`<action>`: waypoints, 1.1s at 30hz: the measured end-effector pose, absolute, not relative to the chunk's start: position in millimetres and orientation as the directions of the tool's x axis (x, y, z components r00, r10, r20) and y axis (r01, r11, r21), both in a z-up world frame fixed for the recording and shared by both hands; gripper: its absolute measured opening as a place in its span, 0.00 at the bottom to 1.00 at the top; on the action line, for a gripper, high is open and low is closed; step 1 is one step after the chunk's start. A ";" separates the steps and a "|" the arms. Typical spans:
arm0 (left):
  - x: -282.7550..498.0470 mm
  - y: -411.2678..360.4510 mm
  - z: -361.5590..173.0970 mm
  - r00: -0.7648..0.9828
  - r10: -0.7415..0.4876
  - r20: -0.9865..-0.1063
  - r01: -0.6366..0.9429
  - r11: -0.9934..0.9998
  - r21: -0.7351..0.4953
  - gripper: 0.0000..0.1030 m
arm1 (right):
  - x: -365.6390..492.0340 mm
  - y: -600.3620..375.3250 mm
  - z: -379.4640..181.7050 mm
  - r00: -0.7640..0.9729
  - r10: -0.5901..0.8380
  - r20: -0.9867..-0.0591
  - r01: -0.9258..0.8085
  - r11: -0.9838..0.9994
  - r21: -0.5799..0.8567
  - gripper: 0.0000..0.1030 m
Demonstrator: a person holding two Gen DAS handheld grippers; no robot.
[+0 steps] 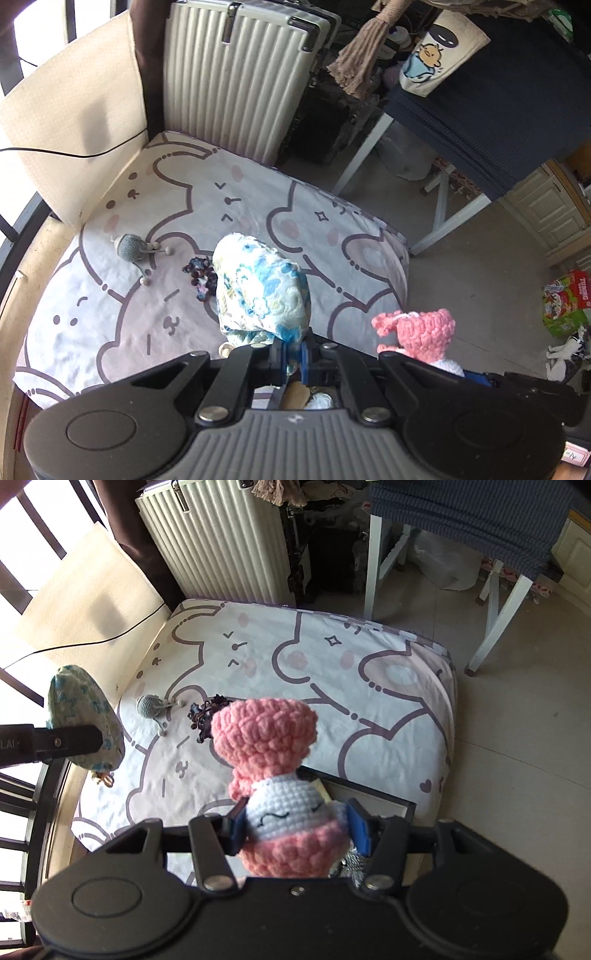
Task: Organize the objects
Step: 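Carry the pouch in the left tool while the right tool carries the pink doll to the box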
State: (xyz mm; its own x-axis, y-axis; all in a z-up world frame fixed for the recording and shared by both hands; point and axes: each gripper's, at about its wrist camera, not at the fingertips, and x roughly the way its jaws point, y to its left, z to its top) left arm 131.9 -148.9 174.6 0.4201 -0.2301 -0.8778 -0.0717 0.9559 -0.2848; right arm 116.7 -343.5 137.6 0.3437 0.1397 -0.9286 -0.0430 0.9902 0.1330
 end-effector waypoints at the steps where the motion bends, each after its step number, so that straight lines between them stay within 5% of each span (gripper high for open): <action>1: 134.0 -152.2 178.9 0.428 -0.246 -0.870 -0.026 0.959 -0.284 0.06 | 118.2 -347.1 142.6 0.354 0.137 -0.925 -0.043 0.990 0.131 0.54; 4: 138.5 -164.5 191.5 0.429 -0.296 -0.853 0.090 0.954 -0.286 0.06 | 128.9 -365.4 156.9 0.402 0.095 -0.911 -0.056 0.995 0.079 0.54; 9: 136.8 -171.6 211.2 0.435 -0.333 -0.837 0.131 0.943 -0.306 0.07 | 154.7 -415.2 179.5 0.418 -0.052 -0.907 0.168 0.986 0.021 0.54; 18: 126.8 -180.7 205.0 0.420 -0.297 -0.857 0.085 0.954 -0.289 0.07 | 162.4 -413.6 189.3 0.464 0.056 -0.884 0.049 0.995 0.089 0.54; 33: 105.5 -201.8 134.8 0.328 -0.313 -0.891 0.055 0.948 -0.312 0.07 | 119.5 -411.1 115.7 0.319 0.080 -0.944 0.032 0.995 0.095 0.54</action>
